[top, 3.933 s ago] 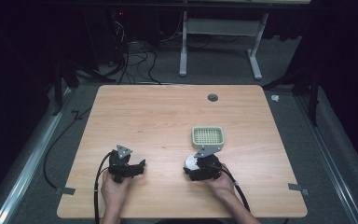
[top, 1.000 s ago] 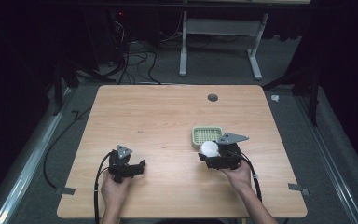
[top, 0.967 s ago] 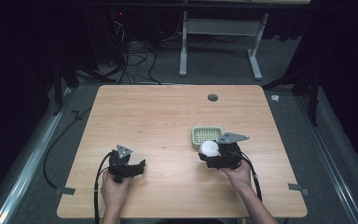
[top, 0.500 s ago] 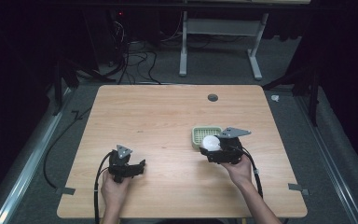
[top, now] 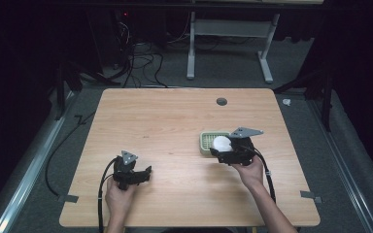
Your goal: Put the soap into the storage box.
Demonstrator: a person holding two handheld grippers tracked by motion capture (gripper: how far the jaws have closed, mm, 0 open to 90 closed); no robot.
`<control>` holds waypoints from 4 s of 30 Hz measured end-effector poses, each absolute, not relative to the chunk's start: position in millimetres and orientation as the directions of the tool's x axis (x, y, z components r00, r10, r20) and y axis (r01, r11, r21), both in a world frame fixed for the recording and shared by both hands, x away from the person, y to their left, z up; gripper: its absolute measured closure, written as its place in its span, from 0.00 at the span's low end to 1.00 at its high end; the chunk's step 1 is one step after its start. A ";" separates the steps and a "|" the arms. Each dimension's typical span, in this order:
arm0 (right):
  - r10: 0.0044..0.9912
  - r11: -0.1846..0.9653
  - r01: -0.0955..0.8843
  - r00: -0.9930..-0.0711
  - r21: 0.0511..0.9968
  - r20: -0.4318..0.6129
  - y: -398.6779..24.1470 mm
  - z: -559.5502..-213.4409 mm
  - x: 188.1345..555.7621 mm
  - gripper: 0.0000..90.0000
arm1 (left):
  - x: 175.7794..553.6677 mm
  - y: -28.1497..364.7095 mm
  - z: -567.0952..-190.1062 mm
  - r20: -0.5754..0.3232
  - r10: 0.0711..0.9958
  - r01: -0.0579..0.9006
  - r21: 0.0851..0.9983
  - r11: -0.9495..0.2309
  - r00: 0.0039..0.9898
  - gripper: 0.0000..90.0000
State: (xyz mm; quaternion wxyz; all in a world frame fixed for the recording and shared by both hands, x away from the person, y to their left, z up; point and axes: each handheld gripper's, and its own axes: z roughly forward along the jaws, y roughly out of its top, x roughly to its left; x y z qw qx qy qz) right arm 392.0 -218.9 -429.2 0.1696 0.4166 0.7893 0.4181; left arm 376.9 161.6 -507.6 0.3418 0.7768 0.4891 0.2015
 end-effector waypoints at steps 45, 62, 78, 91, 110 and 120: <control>0.866 0.300 0.589 -0.498 0.750 0.045 -216.0 -448.7 443.3 0.27 | 377.0 162.1 -507.6 -0.026 0.897 0.622 0.729 -0.285 0.441 0.18; 0.880 0.305 0.624 -0.474 0.719 0.037 -212.8 -463.7 452.6 0.27 | 377.0 162.1 -507.6 -0.026 0.897 0.622 0.729 -0.285 0.441 0.18; 0.881 0.319 0.637 -0.473 0.702 0.029 -209.6 -473.0 457.2 0.27 | 377.0 162.1 -507.6 -0.026 0.897 0.622 0.729 -0.285 0.441 0.18; 0.883 0.328 0.652 -0.469 0.684 0.023 -209.0 -478.0 459.2 0.27 | 377.0 162.3 -507.5 -0.027 0.897 0.624 0.728 -0.285 0.442 0.18; 0.883 0.289 0.644 -0.465 0.708 0.061 -217.4 -473.3 458.2 0.24 | 377.0 162.3 -507.5 -0.027 0.897 0.624 0.728 -0.285 0.442 0.18; 0.883 0.268 0.622 -0.465 0.736 0.071 -221.1 -464.7 453.7 0.23 | 377.0 162.3 -507.5 -0.027 0.897 0.623 0.728 -0.285 0.442 0.18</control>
